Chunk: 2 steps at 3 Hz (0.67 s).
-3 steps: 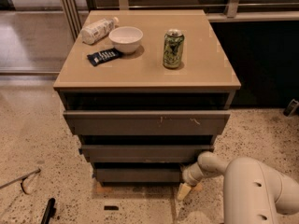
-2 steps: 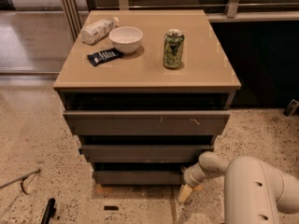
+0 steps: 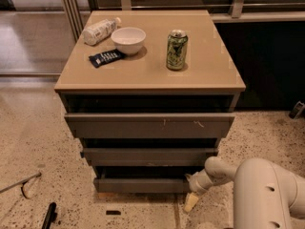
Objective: Open bottom drawer
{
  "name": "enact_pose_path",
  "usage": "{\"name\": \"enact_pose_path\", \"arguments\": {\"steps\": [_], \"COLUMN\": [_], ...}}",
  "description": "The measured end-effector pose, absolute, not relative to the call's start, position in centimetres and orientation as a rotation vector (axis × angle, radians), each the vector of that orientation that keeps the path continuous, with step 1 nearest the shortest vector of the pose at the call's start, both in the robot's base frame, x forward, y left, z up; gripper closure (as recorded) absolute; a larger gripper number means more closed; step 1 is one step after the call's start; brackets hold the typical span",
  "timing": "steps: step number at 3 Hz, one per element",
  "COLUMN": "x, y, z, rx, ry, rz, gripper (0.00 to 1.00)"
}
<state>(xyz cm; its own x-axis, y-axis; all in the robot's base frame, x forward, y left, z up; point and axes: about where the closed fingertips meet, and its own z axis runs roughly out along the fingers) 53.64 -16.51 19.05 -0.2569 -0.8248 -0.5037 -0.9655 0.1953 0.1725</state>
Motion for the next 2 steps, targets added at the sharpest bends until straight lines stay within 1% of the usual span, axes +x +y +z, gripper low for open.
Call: {"name": "enact_pose_path", "arguments": {"steps": [1, 2], "x": [50.5, 48.6], "y": [-16.8, -17.0], "z": [19.5, 19.7], "rx": [-1.702, -1.706], "ry": [2.199, 2.213], "rz": [0.734, 0.782], "gripper": [0.00, 0.00]}}
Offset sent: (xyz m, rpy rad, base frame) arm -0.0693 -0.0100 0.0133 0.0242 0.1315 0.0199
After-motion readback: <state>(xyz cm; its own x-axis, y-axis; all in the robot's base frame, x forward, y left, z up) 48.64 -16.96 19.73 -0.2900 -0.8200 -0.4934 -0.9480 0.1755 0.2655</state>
